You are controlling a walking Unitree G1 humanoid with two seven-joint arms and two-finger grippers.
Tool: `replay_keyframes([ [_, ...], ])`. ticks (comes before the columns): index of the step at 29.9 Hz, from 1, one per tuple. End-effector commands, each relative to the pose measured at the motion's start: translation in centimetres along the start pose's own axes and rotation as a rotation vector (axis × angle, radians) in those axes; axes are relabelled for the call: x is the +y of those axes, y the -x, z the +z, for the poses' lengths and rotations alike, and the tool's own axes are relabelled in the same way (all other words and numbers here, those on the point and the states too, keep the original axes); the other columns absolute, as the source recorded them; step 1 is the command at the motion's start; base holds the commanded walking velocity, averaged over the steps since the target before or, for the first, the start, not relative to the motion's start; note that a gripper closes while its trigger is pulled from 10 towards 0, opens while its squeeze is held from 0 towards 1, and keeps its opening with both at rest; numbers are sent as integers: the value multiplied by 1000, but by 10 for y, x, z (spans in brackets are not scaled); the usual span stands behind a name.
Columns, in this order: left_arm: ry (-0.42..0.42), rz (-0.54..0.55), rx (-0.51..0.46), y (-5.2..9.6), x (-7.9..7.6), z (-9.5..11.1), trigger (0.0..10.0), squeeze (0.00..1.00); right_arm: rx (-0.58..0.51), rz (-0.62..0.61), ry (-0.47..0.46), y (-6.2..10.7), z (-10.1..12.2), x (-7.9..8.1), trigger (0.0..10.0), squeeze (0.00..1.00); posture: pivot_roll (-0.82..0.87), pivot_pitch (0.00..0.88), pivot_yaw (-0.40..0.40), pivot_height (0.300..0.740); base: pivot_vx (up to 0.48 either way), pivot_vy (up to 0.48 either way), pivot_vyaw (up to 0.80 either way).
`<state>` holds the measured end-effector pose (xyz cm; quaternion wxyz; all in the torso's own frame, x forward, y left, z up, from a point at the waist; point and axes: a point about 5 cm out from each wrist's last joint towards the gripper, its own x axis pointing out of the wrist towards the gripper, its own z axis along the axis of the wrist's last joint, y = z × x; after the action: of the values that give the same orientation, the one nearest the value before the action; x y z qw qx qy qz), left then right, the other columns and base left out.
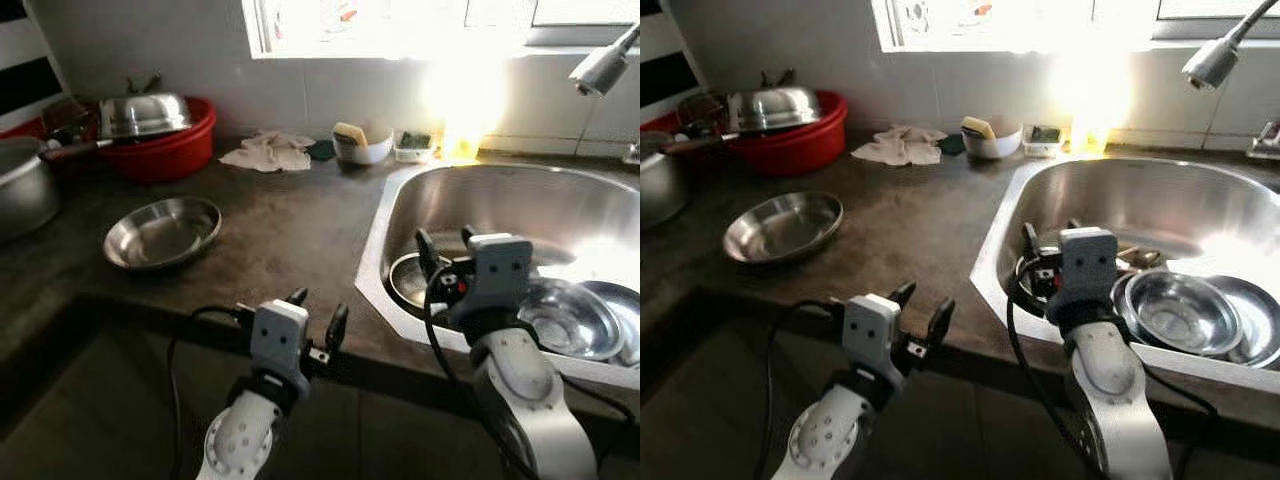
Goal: Kitchen organization
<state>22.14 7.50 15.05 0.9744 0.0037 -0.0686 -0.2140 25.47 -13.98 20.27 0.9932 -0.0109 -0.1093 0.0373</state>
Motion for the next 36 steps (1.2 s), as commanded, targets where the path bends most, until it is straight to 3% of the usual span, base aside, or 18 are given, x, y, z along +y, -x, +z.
replay_keyframes([
  [1, -12, 18, 11, 2, 6, -1, 10000, 0, -16, 27, -16, -4, 5, 6, 10000, 0, 9, 34, 0, 740, 0, 461, 0],
  [5, -11, 27, 8, 2, 7, -1, 10000, 0, -19, 39, -9, -6, 6, 7, 10000, 0, 8, 33, 1, 740, 0, 405, 0],
  [15, -60, 31, 11, 1, 8, -2, 10000, 0, -18, 57, -12, -12, 7, 8, 10000, 0, 7, 46, -5, 740, 67, -52, 790],
  [21, -54, 43, 15, 1, 8, -4, 10000, 0, -17, 62, -33, -15, 9, 7, 10000, 0, 0, 51, -5, 740, 356, -318, 0],
  [36, -59, 73, 46, 4, 10, -11, 10000, 0, 17, 161, -19, -39, 14, 14, 10000, 0, 14, 62, -10, 740, 0, 0, 0],
])
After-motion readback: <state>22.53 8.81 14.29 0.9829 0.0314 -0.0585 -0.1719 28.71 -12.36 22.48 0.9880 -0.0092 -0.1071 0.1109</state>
